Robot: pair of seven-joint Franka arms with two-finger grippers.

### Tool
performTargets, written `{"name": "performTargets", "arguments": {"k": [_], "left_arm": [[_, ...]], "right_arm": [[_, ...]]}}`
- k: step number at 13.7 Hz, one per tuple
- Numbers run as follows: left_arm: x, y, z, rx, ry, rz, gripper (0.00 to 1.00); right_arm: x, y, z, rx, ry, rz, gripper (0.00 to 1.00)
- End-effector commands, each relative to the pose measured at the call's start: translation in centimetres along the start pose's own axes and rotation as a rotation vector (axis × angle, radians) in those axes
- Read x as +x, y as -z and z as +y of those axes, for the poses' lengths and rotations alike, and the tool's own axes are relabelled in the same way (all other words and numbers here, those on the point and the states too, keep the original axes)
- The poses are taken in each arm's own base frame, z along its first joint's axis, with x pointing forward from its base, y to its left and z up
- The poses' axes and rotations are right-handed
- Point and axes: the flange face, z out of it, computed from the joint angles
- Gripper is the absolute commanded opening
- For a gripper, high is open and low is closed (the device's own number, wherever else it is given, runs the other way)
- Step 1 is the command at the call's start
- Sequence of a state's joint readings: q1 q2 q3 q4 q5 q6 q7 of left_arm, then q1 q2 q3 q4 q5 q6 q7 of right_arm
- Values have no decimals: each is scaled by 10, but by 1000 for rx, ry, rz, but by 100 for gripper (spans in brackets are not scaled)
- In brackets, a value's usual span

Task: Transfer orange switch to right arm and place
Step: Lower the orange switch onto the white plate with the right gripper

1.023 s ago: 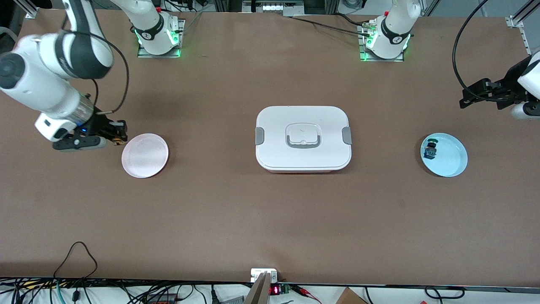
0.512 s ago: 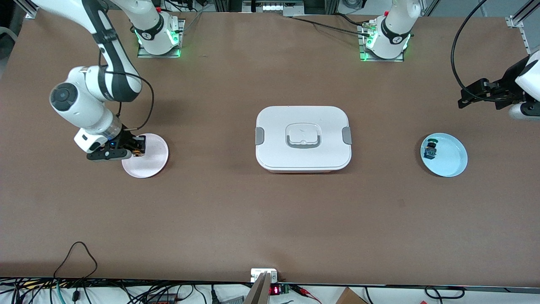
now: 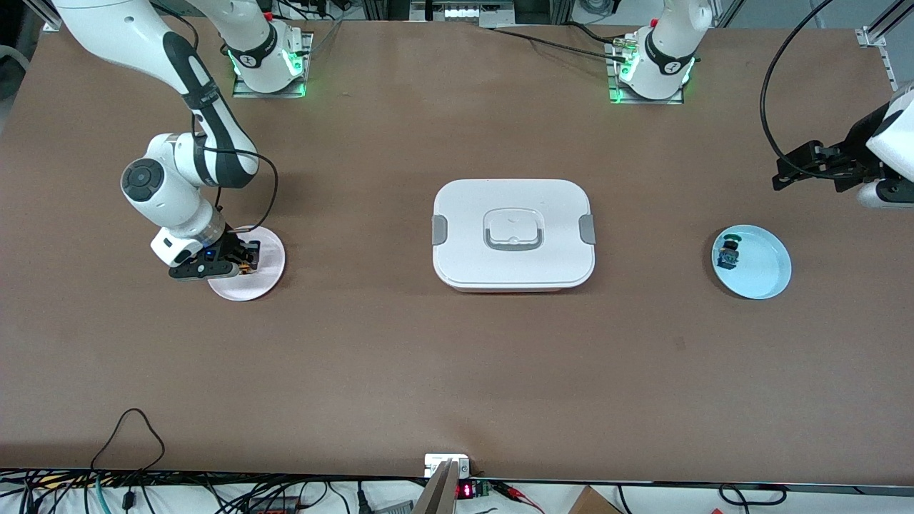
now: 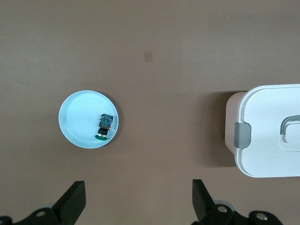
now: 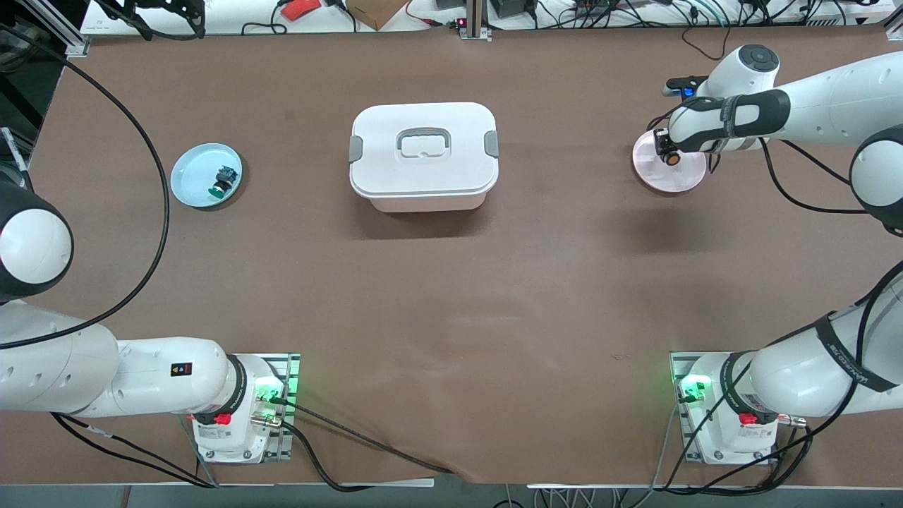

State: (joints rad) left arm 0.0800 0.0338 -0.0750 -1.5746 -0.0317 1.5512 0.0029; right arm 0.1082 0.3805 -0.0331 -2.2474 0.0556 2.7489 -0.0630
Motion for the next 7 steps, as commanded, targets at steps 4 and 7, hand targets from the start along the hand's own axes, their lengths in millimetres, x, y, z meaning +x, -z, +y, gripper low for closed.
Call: {"name": "performTargets", "arguments": {"k": [4,7], "left_arm": [[-10,1,-1,14,14,5,100],[-6,6,0,10,12,20,100]], "right_arm": [[-2,-9,-4,-2,6,14,10],[-3,-10,-3,-2,0,11,59]]}}
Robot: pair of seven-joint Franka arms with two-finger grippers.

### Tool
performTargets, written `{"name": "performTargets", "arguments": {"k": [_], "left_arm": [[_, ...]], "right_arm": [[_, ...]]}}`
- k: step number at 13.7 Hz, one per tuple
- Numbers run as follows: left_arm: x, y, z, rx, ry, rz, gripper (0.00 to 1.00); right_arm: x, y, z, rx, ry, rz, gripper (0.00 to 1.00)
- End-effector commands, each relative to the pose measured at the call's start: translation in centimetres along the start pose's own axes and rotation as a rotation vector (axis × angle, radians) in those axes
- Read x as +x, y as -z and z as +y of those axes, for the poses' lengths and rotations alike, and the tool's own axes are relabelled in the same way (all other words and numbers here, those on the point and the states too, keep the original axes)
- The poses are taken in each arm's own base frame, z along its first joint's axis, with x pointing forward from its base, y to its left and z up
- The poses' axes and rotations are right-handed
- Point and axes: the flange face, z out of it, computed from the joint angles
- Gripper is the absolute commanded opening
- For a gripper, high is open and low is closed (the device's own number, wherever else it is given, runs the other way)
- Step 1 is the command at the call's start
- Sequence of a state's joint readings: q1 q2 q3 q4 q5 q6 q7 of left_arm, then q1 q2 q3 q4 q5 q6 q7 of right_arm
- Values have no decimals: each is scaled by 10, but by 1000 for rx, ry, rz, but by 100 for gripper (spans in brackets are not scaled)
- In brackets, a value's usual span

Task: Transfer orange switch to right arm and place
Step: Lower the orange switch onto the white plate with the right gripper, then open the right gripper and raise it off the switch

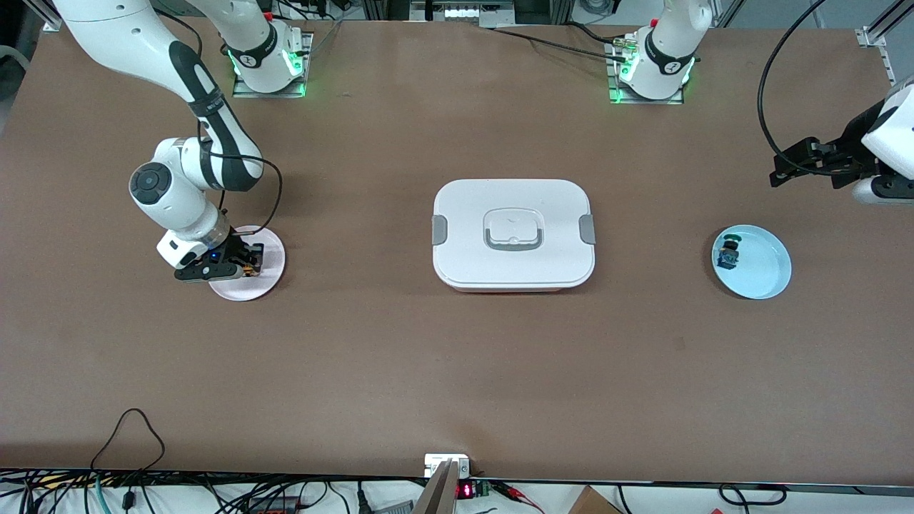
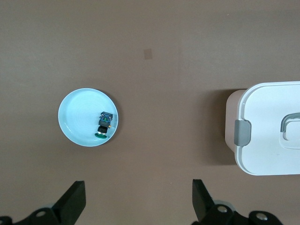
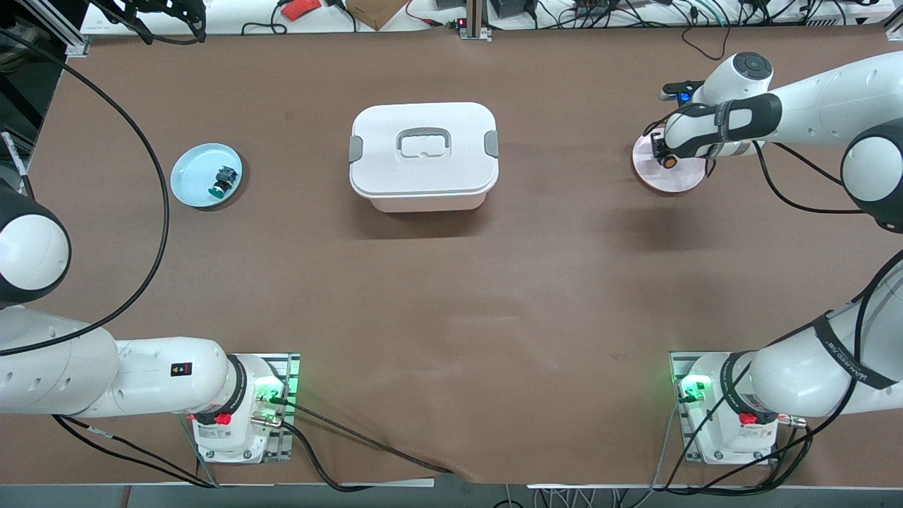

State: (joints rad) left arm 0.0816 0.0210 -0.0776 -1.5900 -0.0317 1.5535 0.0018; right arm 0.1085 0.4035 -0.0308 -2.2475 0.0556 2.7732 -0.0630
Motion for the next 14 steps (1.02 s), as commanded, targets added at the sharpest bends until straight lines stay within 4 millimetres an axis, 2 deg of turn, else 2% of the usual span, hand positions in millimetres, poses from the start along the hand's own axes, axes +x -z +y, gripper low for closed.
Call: {"name": "performTargets", "arguments": {"k": [1,2,4,6,11,14], "left_arm": [[-2,6,-1,11,11,22,100],[-2,7,-1,11,11,24,100],[-2,6,-1,12,8,21,100],[-2,6,-2,14,2,24,100],[-2,7,-2,14,1,25,100],[-1,7,-5,12,4,25,100]], "right_arm": [[0,3,-2,-1,1,12,85],[2,7,-2,-1,5,17,100],[7,24,-2,2,4,13,100],[18,57,-4,9,7,-12,100],[59,180,-5,27,16,-83,100],[72,268,0,30,20,-124,100]]}}
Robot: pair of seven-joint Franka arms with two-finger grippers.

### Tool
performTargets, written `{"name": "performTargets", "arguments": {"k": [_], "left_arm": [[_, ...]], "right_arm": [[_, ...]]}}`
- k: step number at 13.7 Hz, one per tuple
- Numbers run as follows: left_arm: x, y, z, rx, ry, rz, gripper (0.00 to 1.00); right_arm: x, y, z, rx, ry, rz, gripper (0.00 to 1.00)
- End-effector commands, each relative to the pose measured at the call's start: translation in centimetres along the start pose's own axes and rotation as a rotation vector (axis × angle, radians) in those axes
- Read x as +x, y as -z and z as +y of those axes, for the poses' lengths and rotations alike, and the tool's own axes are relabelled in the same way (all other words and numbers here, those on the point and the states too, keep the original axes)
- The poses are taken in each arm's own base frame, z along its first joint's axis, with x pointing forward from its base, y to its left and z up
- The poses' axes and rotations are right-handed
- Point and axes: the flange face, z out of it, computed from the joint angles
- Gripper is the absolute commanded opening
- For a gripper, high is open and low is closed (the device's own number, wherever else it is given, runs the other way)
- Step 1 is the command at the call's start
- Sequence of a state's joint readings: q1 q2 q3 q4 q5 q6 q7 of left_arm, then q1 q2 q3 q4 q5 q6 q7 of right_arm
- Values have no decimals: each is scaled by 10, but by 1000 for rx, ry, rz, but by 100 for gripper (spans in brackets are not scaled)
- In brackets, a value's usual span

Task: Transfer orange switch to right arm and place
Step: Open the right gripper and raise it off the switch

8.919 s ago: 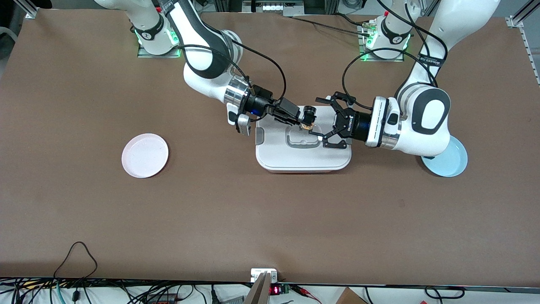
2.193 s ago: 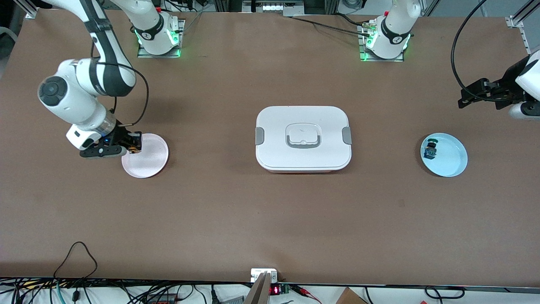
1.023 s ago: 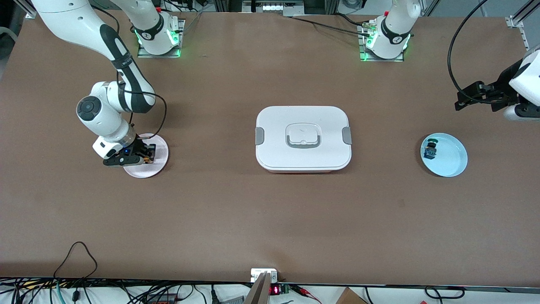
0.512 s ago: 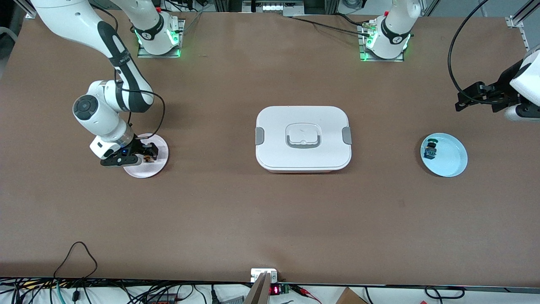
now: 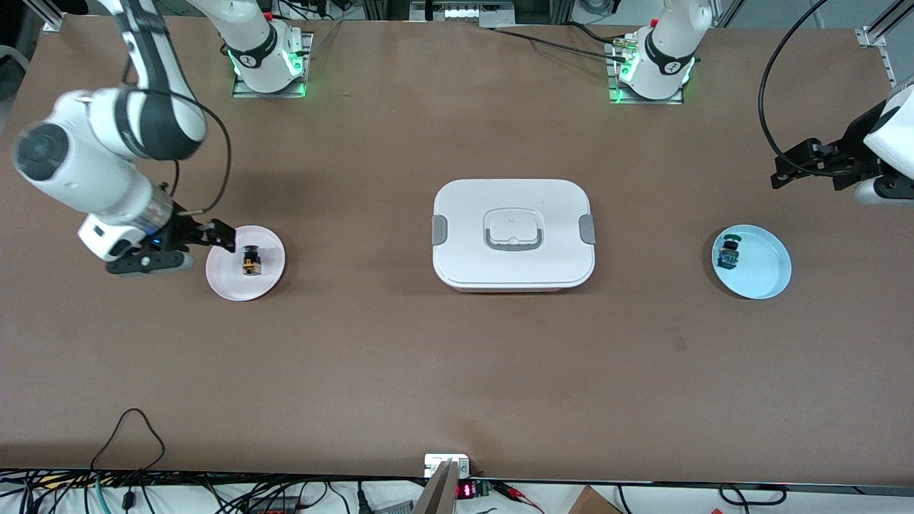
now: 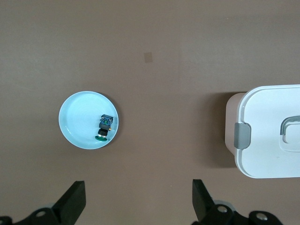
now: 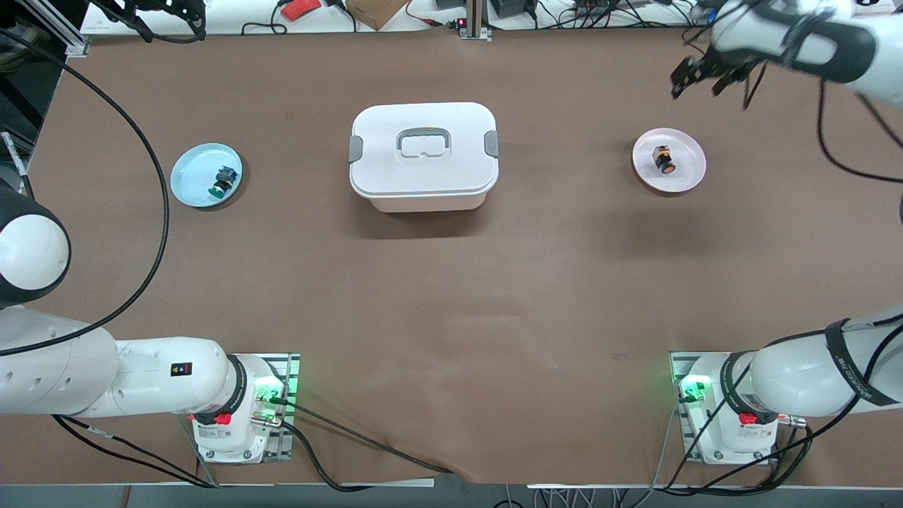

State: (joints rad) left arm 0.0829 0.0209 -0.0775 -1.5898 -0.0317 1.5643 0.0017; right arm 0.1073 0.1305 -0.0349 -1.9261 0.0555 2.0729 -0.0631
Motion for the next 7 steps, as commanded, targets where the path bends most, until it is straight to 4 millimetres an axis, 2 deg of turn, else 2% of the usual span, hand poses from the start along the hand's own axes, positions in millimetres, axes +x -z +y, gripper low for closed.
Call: {"name": "performTargets", "arguments": {"k": [1,3,5,6,7], "left_arm": [[-3,5,-4,14,2,13,100],[-3,6,-5,21,2,14,100],[-3,6,-5,26,1,14,100],[-3,6,-5,26,1,14,100],[-3,6,-4,26,1,16,100]], "right_arm": [[1,76,5,-8,2,-38,100],[-5,125,22,-8,-18,-70,100],[-14,161,36,-6,-19,-86,100],[-18,175,40,-6,-27,-89,100],[-19,180,41,-5,-24,-93,100]]}}
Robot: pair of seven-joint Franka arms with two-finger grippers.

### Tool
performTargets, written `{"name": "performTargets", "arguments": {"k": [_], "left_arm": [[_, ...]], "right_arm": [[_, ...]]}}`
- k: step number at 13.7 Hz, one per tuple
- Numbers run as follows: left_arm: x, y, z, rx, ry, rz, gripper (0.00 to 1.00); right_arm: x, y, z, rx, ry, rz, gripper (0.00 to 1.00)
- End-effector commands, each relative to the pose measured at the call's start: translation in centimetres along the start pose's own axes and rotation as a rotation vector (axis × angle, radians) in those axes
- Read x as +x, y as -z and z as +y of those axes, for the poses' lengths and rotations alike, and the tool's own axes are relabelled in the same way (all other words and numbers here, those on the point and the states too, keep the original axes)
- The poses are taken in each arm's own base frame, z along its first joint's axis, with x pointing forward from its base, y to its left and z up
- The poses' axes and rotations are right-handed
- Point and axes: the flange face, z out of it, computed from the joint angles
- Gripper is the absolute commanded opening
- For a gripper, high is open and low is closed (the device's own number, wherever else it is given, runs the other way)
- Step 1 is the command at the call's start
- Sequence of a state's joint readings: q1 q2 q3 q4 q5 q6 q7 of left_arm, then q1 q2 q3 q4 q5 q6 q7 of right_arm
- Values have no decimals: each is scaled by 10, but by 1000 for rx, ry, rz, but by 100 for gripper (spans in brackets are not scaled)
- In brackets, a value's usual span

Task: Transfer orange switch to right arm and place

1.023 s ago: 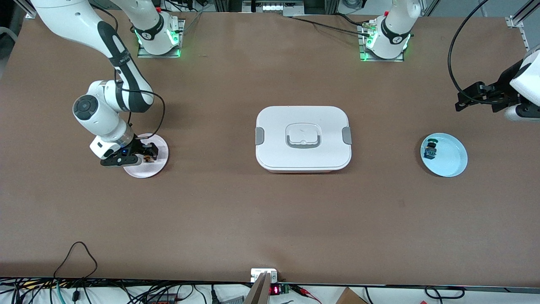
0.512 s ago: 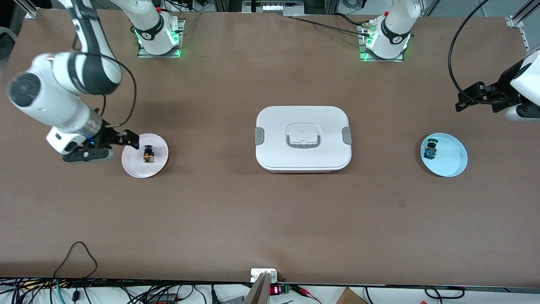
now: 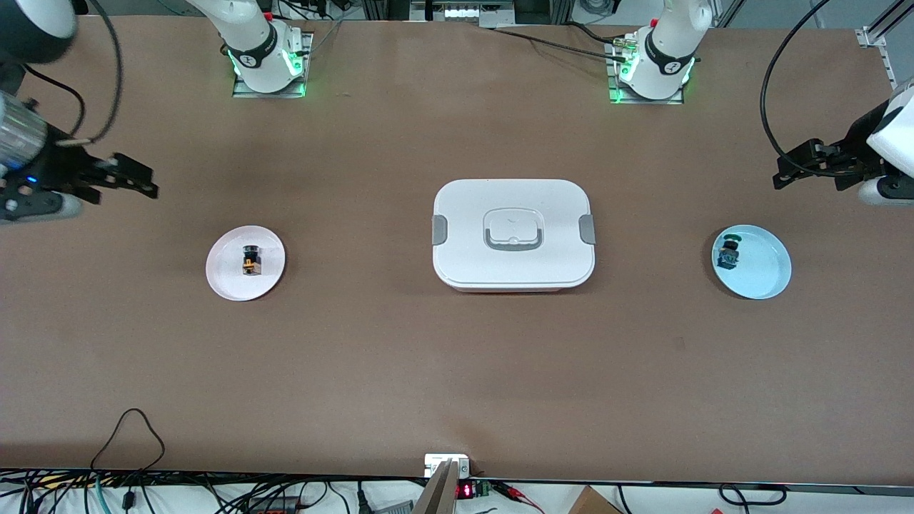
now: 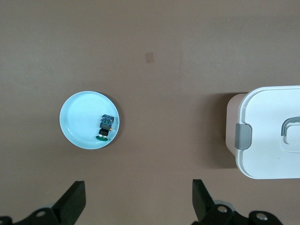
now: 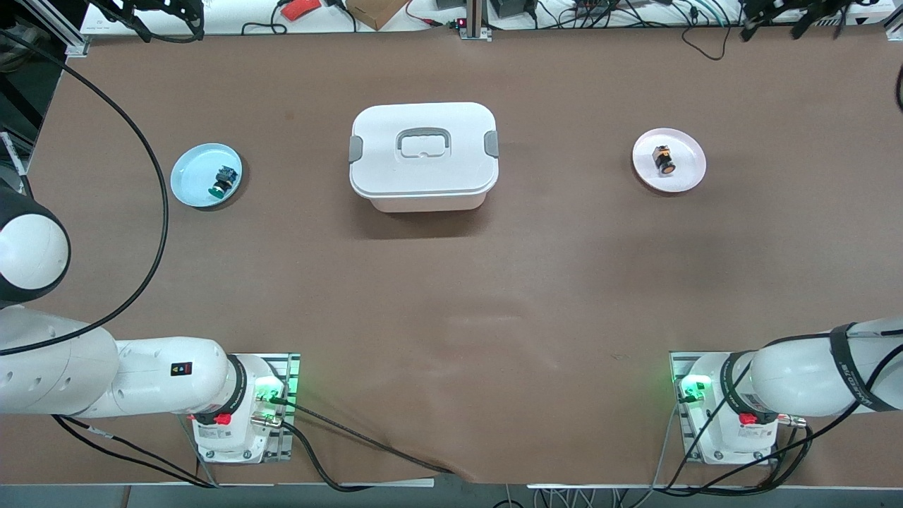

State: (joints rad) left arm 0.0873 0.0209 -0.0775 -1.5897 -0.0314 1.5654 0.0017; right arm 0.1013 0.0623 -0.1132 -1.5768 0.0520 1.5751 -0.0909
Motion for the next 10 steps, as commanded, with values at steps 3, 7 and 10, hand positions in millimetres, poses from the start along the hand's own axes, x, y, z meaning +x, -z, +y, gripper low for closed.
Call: {"name": "performTargets", "arguments": {"k": [3,7,10], "left_arm": [[-3,6,-2,26,-4,14,100],[-3,6,0,25,-5,13,100],[-4,7,0,23,-2,13,100]], "right_arm": [[0,32,4,-13,0,20,100],[10,21,5,-19,-7,22,100],[14,20,5,-35,-6,32,100]]}}
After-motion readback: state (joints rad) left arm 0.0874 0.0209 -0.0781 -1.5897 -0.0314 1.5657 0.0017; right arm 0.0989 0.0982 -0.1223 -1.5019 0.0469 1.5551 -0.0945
